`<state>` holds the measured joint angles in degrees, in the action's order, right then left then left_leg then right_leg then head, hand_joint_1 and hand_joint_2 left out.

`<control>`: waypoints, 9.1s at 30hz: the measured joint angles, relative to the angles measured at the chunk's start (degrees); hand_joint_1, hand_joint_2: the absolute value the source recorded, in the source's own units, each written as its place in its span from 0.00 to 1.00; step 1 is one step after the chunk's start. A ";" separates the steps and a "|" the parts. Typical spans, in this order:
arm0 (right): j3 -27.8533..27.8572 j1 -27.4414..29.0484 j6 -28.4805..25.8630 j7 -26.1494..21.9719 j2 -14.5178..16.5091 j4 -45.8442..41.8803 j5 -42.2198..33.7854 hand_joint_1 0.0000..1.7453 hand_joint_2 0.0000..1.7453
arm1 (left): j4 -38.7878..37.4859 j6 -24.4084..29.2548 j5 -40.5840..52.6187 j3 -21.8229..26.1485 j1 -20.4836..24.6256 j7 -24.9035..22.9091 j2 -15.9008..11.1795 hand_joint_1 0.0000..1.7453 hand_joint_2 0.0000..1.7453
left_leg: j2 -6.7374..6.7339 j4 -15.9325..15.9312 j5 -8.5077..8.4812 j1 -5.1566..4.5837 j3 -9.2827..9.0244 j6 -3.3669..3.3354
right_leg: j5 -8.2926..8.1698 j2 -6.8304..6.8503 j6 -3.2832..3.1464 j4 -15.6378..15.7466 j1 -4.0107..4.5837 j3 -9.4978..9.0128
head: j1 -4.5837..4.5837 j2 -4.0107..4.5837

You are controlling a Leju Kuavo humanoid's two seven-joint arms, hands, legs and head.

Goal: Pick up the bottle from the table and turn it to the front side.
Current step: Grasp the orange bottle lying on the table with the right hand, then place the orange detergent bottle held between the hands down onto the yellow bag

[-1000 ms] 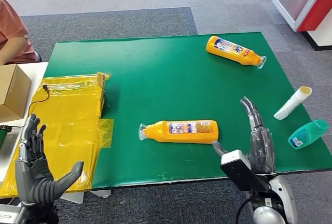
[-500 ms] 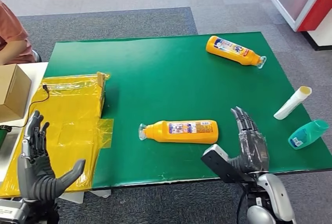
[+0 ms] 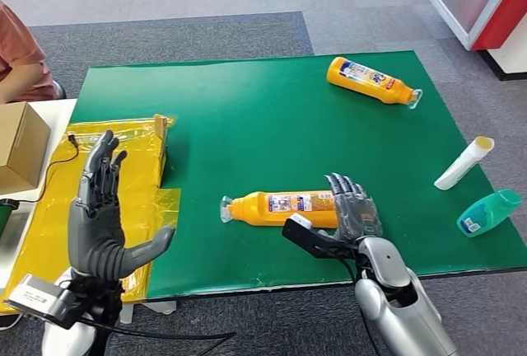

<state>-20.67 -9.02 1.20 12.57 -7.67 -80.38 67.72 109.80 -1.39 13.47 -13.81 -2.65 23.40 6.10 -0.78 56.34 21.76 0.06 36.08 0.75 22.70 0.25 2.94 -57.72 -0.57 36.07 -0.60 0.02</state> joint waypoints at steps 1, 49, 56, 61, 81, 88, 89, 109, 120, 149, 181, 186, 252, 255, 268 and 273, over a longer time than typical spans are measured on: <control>-0.39 -1.00 0.07 0.00 0.00 1.20 0.07 0.00 1.00 | -0.21 -0.28 -0.54 -0.48 0.59 -0.12 -0.08 0.00 1.00 | 0.00 0.00 0.00 0.00 0.00 0.00 | 0.00 0.00 0.00 0.00 0.00 0.00 | 0.01 0.00; -9.21 -21.41 -4.09 -3.08 6.19 39.28 10.71 1.00 1.00 | -6.79 -8.14 -12.44 -7.67 12.80 -1.44 -1.89 0.00 1.00 | -0.02 0.01 -0.16 0.00 -0.11 0.06 | -0.19 -0.03 -0.09 0.00 0.01 -0.06 | 0.01 0.00; -6.53 -20.73 -4.58 -9.43 6.19 37.87 -0.94 1.00 1.00 | -6.87 -7.71 -12.56 -7.60 12.58 -1.41 -2.31 0.00 1.00 | -0.02 0.01 -0.15 0.00 -0.11 0.06 | -0.19 -0.02 -0.09 0.00 0.01 -0.06 | 0.01 0.00; 0.34 -17.14 -0.29 -18.76 6.52 31.19 -25.88 1.00 1.00 | -6.86 -6.52 -13.08 -7.32 11.57 -0.50 -2.79 0.00 1.00 | 0.00 0.01 -0.15 0.00 -0.02 0.05 | -0.18 0.00 -0.09 -0.01 0.01 -0.02 | 0.00 0.00; 14.69 -12.80 6.88 -24.99 6.93 18.79 -68.15 1.00 1.00 | -7.08 -3.90 -14.87 -7.59 11.33 1.95 -5.33 0.00 1.00 | -0.01 0.01 -0.12 0.00 0.02 0.04 | -0.16 0.00 -0.07 0.00 0.00 0.04 | -0.01 0.00; 15.52 -8.62 1.69 -28.78 7.17 10.57 -70.61 1.00 1.00 | -6.89 -0.11 -16.32 -7.22 10.54 3.33 -6.22 0.00 1.00 | 0.00 0.00 -0.10 0.00 0.05 0.03 | -0.12 0.00 -0.06 -0.01 0.01 0.04 | -0.01 0.00; 15.33 -7.71 0.23 -29.86 7.34 8.69 -69.09 1.00 1.00 | -6.88 0.31 -16.98 -6.85 10.36 3.28 -6.36 0.00 1.00 | 0.00 0.00 -0.10 0.00 0.06 0.03 | -0.10 0.00 -0.05 -0.01 0.01 0.05 | 0.00 0.00; 0.67 -0.18 -25.27 -40.04 10.72 -9.90 -33.83 1.00 1.00 | -10.90 -9.83 -31.50 -2.87 13.74 -4.73 -6.60 0.00 1.00 | -0.02 0.00 -0.09 0.01 0.06 0.04 | -0.04 -0.01 -0.05 -0.01 0.02 0.09 | 0.00 0.00; -4.56 -2.21 -32.87 -37.41 10.73 -8.77 -22.08 1.00 1.00 | -14.59 -16.03 -34.26 -9.16 18.25 -8.74 -6.83 0.00 1.00 | -0.01 0.00 -0.09 0.01 0.06 0.04 | -0.05 0.00 -0.05 -0.01 0.01 0.08 | 0.01 0.00; -12.68 -4.62 -31.14 -35.05 11.23 -3.79 -19.55 1.00 1.00 | -18.59 -18.00 -33.62 -14.64 25.92 -10.45 -9.05 0.00 1.00 | -0.01 0.00 -0.11 0.01 0.06 0.06 | -0.05 -0.01 -0.05 -0.02 0.02 0.08 | -0.01 0.00; -14.85 -5.36 -27.76 -33.90 13.35 3.33 -23.15 1.00 1.00 | -17.73 -13.26 -32.19 -16.59 25.62 -11.00 -9.04 1.00 1.00 | -0.03 0.00 -0.11 0.01 0.06 0.06 | -0.05 -0.01 -0.05 -0.01 0.02 0.11 | 0.00 0.00; -14.43 -5.01 -26.48 -32.74 13.35 3.30 -23.73 0.18 1.00 | -17.18 -7.84 -26.75 -16.58 24.04 -10.01 -7.89 1.00 1.00 | -0.03 0.00 -0.11 0.01 0.06 0.06 | -0.05 -0.01 -0.06 -0.01 0.01 0.11 | 0.00 0.00; 10.56 4.14 -12.34 -33.38 11.45 -17.51 -52.50 0.00 1.00 | -60.72 23.72 51.90 8.41 22.98 -28.22 -11.70 0.00 1.00 | -0.03 -0.01 -0.07 0.01 -0.06 0.13 | -0.05 -0.03 -0.09 -0.03 0.03 0.00 | 0.01 0.00; 10.76 4.32 -12.70 -33.43 11.45 -17.99 -52.54 0.00 1.00 | -61.10 25.11 51.70 9.39 22.32 -27.18 -11.64 0.00 1.00 | -0.03 -0.01 -0.07 0.01 -0.06 0.13 | -0.05 -0.03 -0.09 -0.02 0.03 0.00 | 0.00 0.00; 10.81 5.05 -12.98 -33.79 11.45 -18.30 -52.62 0.00 1.00 | -58.10 26.13 49.56 11.68 19.50 -23.32 -10.68 0.00 1.00 | -0.02 -0.01 -0.08 0.01 -0.08 0.11 | -0.05 -0.01 -0.08 -0.02 0.02 -0.04 | 0.01 0.00; 10.81 5.12 -12.98 -33.79 11.45 -18.32 -52.62 0.00 1.00 | -57.38 26.17 49.24 12.00 19.05 -23.11 -10.50 0.00 1.00 | -0.02 -0.01 -0.08 0.01 -0.08 0.10 | -0.05 -0.01 -0.07 -0.02 0.01 -0.05 | 0.01 0.00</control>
<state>-9.86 -3.90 -11.78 -21.22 3.78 -98.71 15.10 52.42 24.78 62.71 -1.81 16.40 0.29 -4.40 -0.79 56.33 21.68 0.06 36.00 0.85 22.65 0.23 2.87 -57.74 -0.56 36.02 -0.59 0.02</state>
